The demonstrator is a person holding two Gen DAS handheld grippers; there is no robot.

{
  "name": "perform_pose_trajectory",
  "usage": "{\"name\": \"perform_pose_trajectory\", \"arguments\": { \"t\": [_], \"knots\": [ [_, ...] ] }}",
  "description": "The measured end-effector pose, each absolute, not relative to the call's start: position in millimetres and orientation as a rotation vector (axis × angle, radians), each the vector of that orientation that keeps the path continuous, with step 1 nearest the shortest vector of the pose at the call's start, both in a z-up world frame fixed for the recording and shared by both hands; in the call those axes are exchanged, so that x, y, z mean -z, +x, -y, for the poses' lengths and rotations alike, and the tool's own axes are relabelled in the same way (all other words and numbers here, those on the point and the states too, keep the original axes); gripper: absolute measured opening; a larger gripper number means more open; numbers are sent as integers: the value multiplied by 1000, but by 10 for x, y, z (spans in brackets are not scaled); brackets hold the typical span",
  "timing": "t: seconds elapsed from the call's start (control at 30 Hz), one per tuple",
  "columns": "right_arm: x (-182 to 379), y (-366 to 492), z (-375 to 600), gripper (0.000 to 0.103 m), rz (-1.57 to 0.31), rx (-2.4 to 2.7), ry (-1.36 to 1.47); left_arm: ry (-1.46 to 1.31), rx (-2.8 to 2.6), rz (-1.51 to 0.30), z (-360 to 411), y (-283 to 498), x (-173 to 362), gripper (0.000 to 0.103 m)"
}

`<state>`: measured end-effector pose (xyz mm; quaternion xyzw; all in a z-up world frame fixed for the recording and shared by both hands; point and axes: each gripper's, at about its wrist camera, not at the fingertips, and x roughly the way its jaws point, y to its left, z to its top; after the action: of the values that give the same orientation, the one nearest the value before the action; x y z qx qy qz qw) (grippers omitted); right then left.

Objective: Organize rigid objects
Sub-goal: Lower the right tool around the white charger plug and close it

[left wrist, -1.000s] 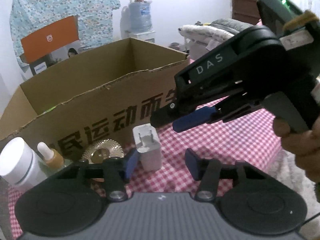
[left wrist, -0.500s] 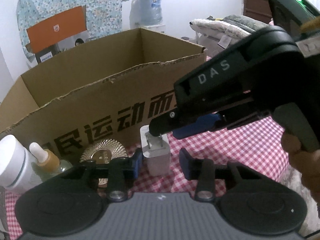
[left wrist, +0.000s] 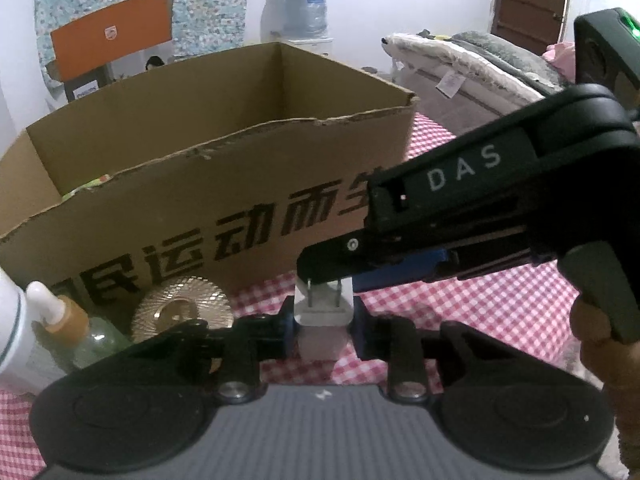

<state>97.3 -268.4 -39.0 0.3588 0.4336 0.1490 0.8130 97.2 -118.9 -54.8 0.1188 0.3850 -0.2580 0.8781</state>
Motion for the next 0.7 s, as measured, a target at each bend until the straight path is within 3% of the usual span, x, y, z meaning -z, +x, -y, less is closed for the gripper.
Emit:
{"name": "perform_pose_trajectory", "arguments": {
  "t": [0.7],
  "knots": [
    [415, 606, 2843, 37, -927, -247, 796, 287, 616, -808, 1376, 777, 612, 28]
  ]
}}
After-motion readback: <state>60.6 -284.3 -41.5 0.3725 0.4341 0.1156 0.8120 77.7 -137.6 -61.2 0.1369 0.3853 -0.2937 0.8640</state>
